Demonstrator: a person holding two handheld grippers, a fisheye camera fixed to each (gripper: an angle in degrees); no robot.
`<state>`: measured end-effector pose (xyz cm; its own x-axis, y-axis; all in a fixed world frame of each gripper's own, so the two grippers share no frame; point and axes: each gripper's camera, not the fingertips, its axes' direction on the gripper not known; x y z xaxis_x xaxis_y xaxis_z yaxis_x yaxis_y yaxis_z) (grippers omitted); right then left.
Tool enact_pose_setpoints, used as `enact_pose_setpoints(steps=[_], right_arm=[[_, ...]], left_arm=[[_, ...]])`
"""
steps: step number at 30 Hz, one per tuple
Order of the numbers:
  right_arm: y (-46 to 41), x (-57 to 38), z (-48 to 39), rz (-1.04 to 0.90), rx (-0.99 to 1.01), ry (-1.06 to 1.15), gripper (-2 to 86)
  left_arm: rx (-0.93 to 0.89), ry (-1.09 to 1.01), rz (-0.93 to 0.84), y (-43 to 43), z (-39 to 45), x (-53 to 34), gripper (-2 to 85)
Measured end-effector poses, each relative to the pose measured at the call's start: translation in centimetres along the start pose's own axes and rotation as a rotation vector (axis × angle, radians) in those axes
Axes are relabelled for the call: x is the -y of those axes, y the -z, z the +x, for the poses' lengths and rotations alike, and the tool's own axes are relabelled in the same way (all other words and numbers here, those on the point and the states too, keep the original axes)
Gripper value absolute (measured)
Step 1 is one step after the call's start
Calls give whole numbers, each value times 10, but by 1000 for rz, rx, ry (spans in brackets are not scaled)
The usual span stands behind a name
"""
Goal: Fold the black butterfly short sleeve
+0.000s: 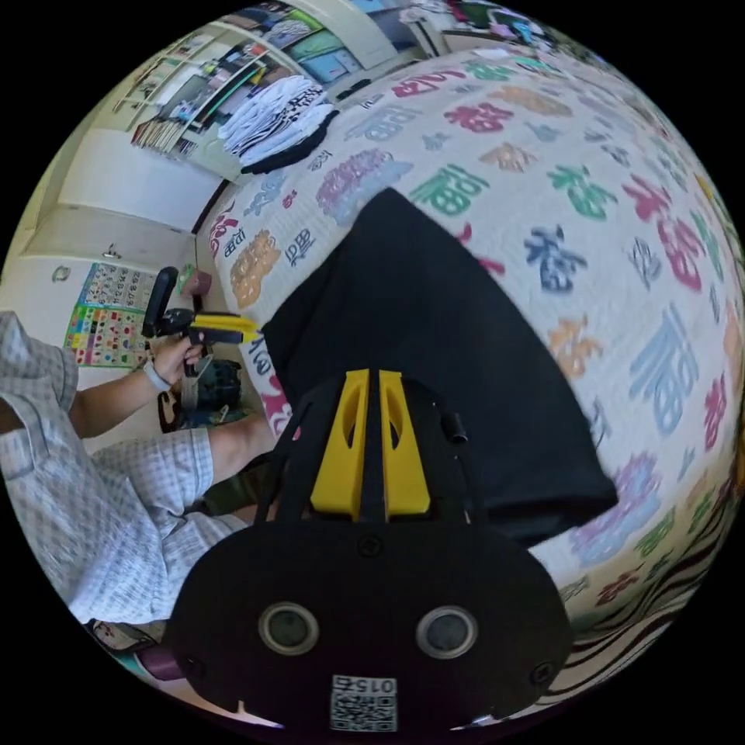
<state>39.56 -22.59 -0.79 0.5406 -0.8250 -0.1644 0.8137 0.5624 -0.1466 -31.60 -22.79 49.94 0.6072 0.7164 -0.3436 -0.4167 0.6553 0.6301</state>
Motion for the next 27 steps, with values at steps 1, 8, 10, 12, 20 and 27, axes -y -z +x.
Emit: enact_pose_setpoints(steps=[1, 8, 10, 12, 20, 27], right_arm=[[-1, 16, -2, -2, -20, 17, 22], [-23, 182, -21, -97, -155, 165, 65], [-35, 213, -25, -160, -166, 181, 73], [-52, 245, -29, -269, -177, 209, 75], [-66, 290, -36, -505, -209, 233, -4], [17, 270, -38, -319, -139, 251, -10]], left_arm=[[-4, -4, 1, -4, -1, -1, 88], [-91, 67, 6, -52, -12, -16, 48], [-145, 85, -2, -63, -18, -21, 21], [-211, 110, -2, -75, -26, -28, 7], [-264, 42, -12, -112, -23, -51, -3], [-277, -100, 51, -129, 28, -85, -4]])
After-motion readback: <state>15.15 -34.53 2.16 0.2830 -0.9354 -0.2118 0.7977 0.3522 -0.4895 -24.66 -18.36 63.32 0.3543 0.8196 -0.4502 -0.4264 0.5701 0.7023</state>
